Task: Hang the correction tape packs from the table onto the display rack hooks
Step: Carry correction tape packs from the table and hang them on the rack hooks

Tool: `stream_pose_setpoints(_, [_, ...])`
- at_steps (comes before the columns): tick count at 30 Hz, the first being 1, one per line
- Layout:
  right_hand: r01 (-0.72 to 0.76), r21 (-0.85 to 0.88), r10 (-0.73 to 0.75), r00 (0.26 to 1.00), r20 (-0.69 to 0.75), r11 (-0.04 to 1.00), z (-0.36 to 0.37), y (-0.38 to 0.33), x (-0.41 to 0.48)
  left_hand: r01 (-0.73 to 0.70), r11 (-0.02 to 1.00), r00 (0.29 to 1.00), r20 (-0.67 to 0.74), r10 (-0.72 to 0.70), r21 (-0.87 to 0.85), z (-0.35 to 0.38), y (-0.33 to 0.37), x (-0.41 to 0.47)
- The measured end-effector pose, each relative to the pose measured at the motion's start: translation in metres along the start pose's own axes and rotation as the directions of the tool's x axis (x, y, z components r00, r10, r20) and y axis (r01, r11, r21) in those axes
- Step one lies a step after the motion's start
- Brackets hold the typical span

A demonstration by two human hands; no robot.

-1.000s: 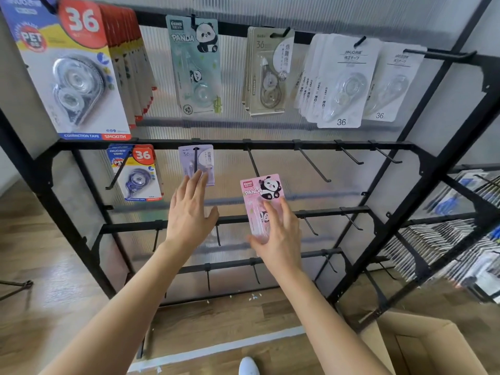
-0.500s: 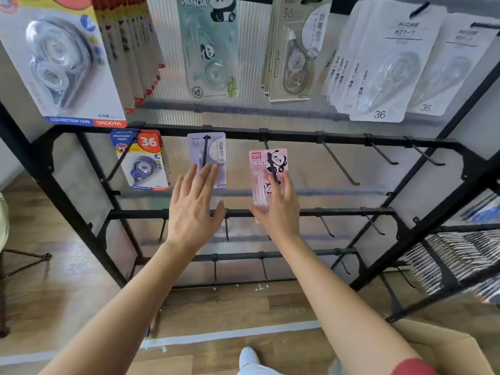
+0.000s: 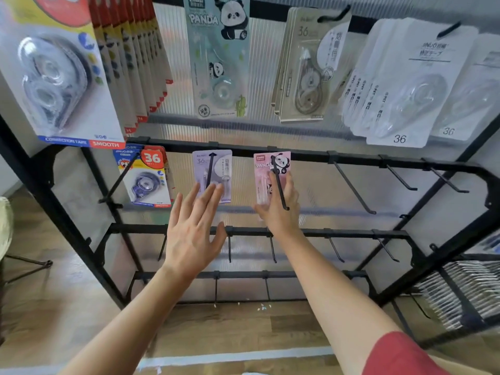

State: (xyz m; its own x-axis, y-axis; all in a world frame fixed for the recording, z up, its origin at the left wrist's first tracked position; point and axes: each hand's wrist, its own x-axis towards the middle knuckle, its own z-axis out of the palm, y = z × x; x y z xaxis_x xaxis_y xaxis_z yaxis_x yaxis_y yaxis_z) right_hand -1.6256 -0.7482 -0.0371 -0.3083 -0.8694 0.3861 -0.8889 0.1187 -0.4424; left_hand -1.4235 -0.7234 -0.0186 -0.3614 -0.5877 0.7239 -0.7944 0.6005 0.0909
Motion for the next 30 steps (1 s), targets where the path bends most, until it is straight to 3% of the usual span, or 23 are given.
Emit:
stream_pose_setpoints(5, [0.021, -0.016, -0.02, 0.999, 0.047, 1.0, -0.009, -0.002, -0.009, 0.02, 1.0, 0.999, 0.037, -0.019, -0.018, -0.005, 0.002, -0.001])
stream_pose_setpoints(16, [-0.052, -0.24, 0.091, 0.984, 0.156, 0.969, -0.059, -0.025, -0.086, 0.048, 0.999, 0.947, 0.318, -0.048, 0.006, -0.034, 0.014, -0.011])
stream_pose_setpoints(21, [-0.088, -0.264, 0.154, 0.957, 0.244, 0.961, -0.075, -0.027, -0.138, 0.057, 0.998, 0.9, 0.431, -0.061, 0.021, -0.038, 0.037, -0.054])
stream_pose_setpoints(25, [-0.083, -0.299, 0.191, 0.915, 0.355, 0.951, -0.086, -0.029, -0.184, 0.087, 0.995, 0.813, 0.575, -0.093, 0.038, -0.044, 0.058, -0.094])
stream_pose_setpoints(30, [-0.06, -0.285, 0.184, 0.884, 0.431, 0.957, -0.1, -0.023, -0.242, 0.198, 0.979, 0.758, 0.625, -0.187, 0.053, -0.063, 0.088, -0.139])
